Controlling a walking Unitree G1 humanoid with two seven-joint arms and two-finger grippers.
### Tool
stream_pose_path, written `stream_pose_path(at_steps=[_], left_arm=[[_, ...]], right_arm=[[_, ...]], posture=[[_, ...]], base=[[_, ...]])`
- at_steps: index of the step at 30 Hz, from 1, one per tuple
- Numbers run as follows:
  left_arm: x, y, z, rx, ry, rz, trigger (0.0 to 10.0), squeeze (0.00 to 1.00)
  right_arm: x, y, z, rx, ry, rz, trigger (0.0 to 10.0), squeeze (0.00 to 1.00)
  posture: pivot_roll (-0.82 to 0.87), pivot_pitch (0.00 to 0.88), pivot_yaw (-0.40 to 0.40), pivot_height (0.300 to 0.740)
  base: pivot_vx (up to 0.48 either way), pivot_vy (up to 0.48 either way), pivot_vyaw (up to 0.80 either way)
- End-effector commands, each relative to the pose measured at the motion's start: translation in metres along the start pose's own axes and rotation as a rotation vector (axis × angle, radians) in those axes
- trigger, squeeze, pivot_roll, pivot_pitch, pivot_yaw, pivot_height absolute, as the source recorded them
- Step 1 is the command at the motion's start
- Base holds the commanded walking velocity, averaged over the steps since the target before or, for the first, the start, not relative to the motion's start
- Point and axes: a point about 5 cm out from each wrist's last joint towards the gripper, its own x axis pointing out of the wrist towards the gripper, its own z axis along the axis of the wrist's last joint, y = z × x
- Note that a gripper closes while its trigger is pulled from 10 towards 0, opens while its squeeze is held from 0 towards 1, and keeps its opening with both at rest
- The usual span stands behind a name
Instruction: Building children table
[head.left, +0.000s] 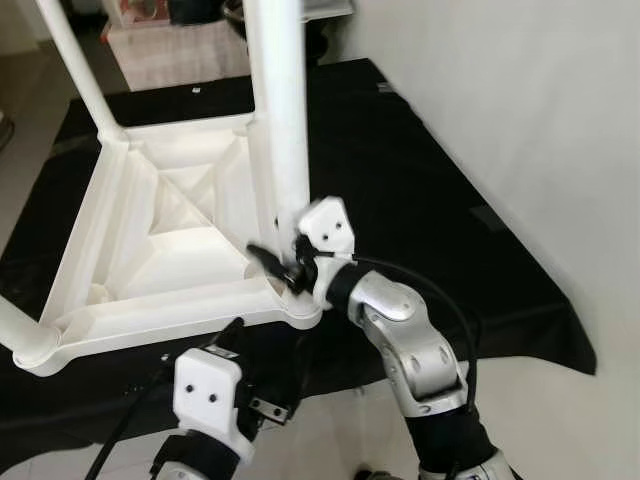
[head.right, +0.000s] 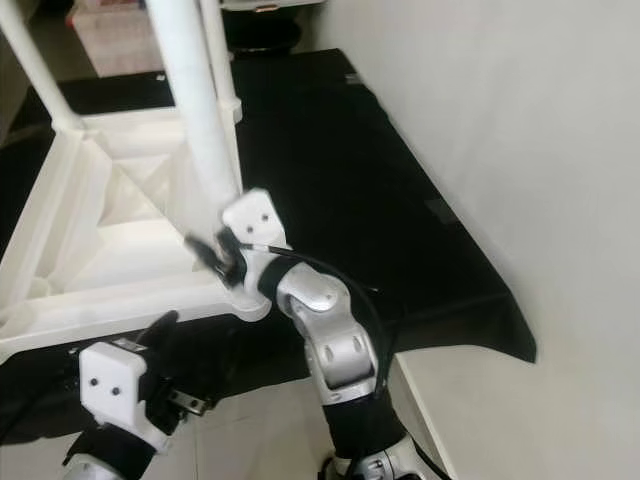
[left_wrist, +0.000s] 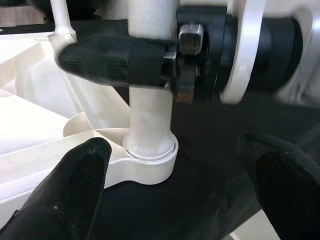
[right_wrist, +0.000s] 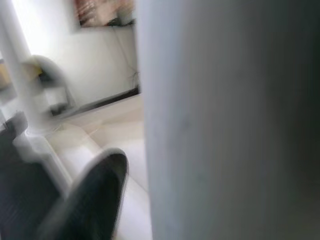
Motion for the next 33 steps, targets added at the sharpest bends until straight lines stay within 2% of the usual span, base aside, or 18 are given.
stream_pose_path(at_steps=[1, 2, 3, 4, 5, 6, 7, 8, 9, 11, 13, 15, 20, 21, 25, 30, 32, 33], left_arm=[[-0.002, 0.0, -0.004, -0.011, 0.029, 0.006, 10.0, 0.0], [-0.002, 0.0, -0.004, -0.011, 0.029, 0.006, 10.0, 0.0], [-0.003, -0.001, -0.003, -0.013, 0.029, 0.006, 10.0, 0.0], [-0.003, -0.001, -0.003, -0.013, 0.029, 0.006, 10.0, 0.0], [-0.003, -0.001, -0.003, -0.015, 0.028, 0.006, 10.0, 0.0], [-0.003, -0.001, -0.003, -0.015, 0.028, 0.006, 10.0, 0.0], [-0.004, -0.002, -0.002, -0.018, 0.029, 0.005, 10.0, 0.0], [-0.004, -0.002, -0.002, -0.018, 0.029, 0.005, 10.0, 0.0], [-0.005, -0.004, -0.002, -0.02, 0.03, 0.004, 10.0, 0.0], [-0.005, -0.004, -0.002, -0.02, 0.03, 0.004, 10.0, 0.0], [-0.008, -0.006, 0.0, -0.022, 0.034, 0.005, 10.0, 0.0], [-0.011, -0.008, 0.001, -0.023, 0.038, 0.008, 10.0, 0.0], [-0.012, -0.009, 0.001, -0.024, 0.04, 0.009, 10.0, 0.0], [-0.013, -0.009, 0.002, -0.025, 0.042, 0.01, 10.0, 0.0], [-0.013, -0.01, 0.002, -0.026, 0.043, 0.01, 10.0, 0.0], [-0.013, -0.011, 0.002, -0.028, 0.046, 0.012, 10.0, 0.0], [-0.012, -0.011, 0.002, -0.03, 0.046, 0.013, 10.0, 0.0], [-0.012, -0.011, 0.002, -0.03, 0.046, 0.013, 10.0, 0.0]], right_arm=[[0.003, 0.001, 0.011, -0.012, -0.05, 0.125, 10.0, 1.0], [0.003, 0.001, 0.011, -0.012, -0.05, 0.125, 10.0, 1.0], [0.001, -0.009, 0.016, -0.028, -0.051, 0.214, 10.0, 1.0], [0.001, -0.009, 0.016, -0.028, -0.051, 0.214, 10.0, 1.0], [0.001, -0.023, 0.016, -0.05, -0.026, 0.286, 10.0, 1.0], [0.001, -0.023, 0.016, -0.05, -0.026, 0.286, 10.0, 1.0], [0.003, -0.035, 0.016, -0.066, -0.005, 0.348, 10.0, 0.07], [0.003, -0.035, 0.016, -0.066, -0.005, 0.348, 10.0, 0.07], [0.004, -0.042, 0.018, -0.077, 0.01, 0.413, 10.0, 0.0], [0.004, -0.042, 0.018, -0.077, 0.01, 0.413, 10.0, 0.0], [0.01, -0.047, 0.024, -0.071, 0.026, 0.525, 10.0, 0.0], [0.013, -0.048, 0.029, -0.06, 0.032, 0.586, 10.0, 0.0], [0.014, -0.05, 0.031, -0.05, 0.037, 0.624, 10.0, 0.0], [0.015, -0.05, 0.033, -0.038, 0.038, 0.648, 0.0, 0.0], [0.014, -0.052, 0.034, -0.034, 0.042, 0.681, 0.0, 0.0], [0.01, -0.061, 0.034, -0.044, 0.046, 0.703, 0.0, 0.0], [0.002, -0.073, 0.028, -0.08, 0.038, 0.538, 0.0, 0.0], [0.002, -0.073, 0.028, -0.08, 0.038, 0.538, 0.0, 0.0]], posture=[[0.02, 0.18, -0.008, 0.74], [0.02, 0.18, -0.008, 0.74], [0.02, 0.189, -0.012, 0.74], [0.02, 0.189, -0.012, 0.74], [0.03, 0.197, -0.015, 0.74], [0.03, 0.197, -0.015, 0.74], [0.04, 0.202, -0.021, 0.74], [0.04, 0.202, -0.021, 0.74], [0.04, 0.213, -0.023, 0.74], [0.04, 0.213, -0.023, 0.74], [0.06, 0.231, -0.03, 0.74], [0.07, 0.241, -0.032, 0.74], [0.07, 0.249, -0.035, 0.74], [0.07, 0.254, -0.036, 0.74], [0.07, 0.256, -0.036, 0.74], [0.06, 0.255, -0.035, 0.74], [0.05, 0.25, -0.037, 0.74], [0.05, 0.25, -0.037, 0.74]], base=[[0.0, 0.0, 0.0], [0.0, 0.0, 0.0], [0.0, 0.0, 0.0], [0.0, 0.0, 0.0], [0.0, 0.0, 0.0], [0.0, 0.0, 0.0], [0.0, 0.0, 0.0], [0.0, 0.0, 0.0], [0.0, 0.0, 0.0], [0.0, 0.0, 0.0], [0.0, 0.0, 0.0], [0.0, 0.0, 0.0], [0.0, 0.0, 0.0], [0.0, 0.0, 0.0], [0.0, 0.0, 0.0], [0.0, 0.0, 0.0], [0.0, 0.0, 0.0], [0.0, 0.0, 0.0]])
